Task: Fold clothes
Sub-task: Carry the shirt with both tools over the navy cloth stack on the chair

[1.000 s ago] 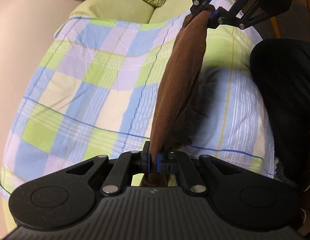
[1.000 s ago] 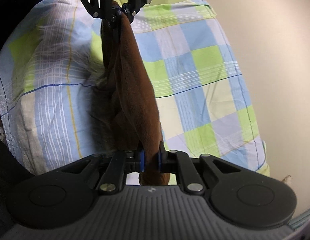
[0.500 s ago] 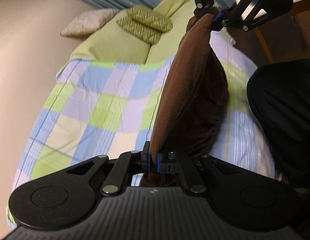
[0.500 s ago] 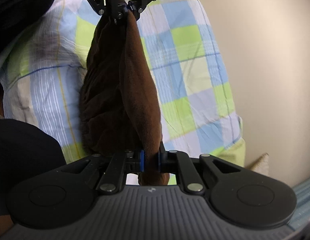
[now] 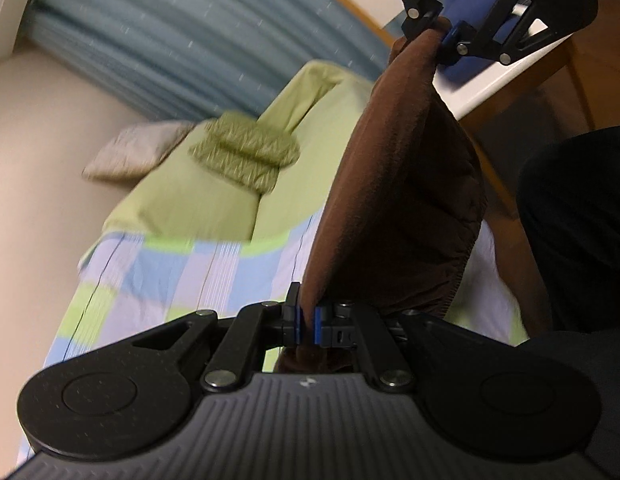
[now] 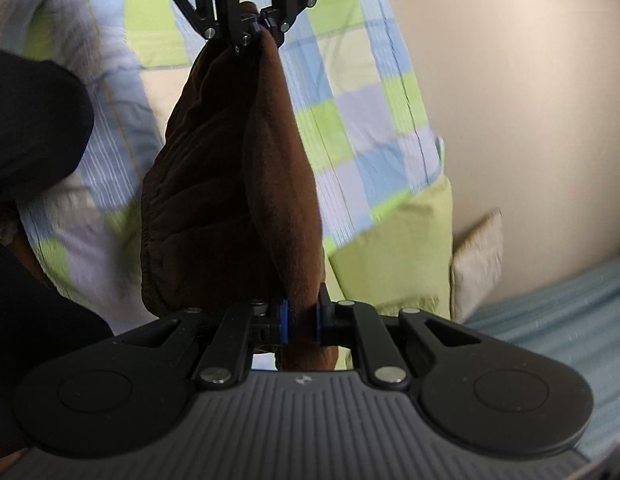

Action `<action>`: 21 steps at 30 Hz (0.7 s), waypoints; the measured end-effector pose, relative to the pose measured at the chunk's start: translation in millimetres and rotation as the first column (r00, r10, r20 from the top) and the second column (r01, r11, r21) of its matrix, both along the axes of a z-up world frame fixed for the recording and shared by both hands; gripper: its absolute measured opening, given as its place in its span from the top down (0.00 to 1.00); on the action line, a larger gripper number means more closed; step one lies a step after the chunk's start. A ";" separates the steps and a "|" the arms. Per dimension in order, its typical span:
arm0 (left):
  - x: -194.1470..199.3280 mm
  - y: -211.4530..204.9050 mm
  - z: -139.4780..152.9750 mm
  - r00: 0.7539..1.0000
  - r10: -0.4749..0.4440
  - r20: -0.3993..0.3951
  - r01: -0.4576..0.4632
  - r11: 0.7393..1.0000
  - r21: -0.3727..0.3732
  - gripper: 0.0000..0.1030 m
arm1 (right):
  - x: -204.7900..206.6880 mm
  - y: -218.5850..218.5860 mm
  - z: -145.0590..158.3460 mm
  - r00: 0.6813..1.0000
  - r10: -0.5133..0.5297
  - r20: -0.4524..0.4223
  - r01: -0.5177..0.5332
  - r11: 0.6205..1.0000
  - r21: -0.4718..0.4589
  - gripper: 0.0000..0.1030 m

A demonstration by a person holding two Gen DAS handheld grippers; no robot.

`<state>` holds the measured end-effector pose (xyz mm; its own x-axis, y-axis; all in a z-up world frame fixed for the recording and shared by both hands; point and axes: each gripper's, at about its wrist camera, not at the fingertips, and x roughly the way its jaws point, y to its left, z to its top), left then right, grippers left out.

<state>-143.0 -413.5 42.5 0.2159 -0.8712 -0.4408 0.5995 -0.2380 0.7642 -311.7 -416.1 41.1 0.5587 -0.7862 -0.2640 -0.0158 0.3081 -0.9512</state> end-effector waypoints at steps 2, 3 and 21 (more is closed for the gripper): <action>-8.9 -9.0 -1.4 0.999 -0.040 -0.002 0.040 0.999 0.005 0.97 | -12.2 0.7 2.1 0.999 -0.039 0.007 0.039 0.999 0.007 0.92; -15.9 -15.4 -2.2 0.998 -0.066 -0.007 0.066 0.998 0.010 0.97 | -19.3 0.7 3.1 0.998 -0.057 0.011 0.056 0.998 0.013 0.92; -127.7 -130.9 -16.2 0.935 -0.353 0.010 0.341 0.909 0.241 0.97 | -173.8 -32.3 -5.6 0.928 -0.317 0.197 0.241 0.913 0.330 0.92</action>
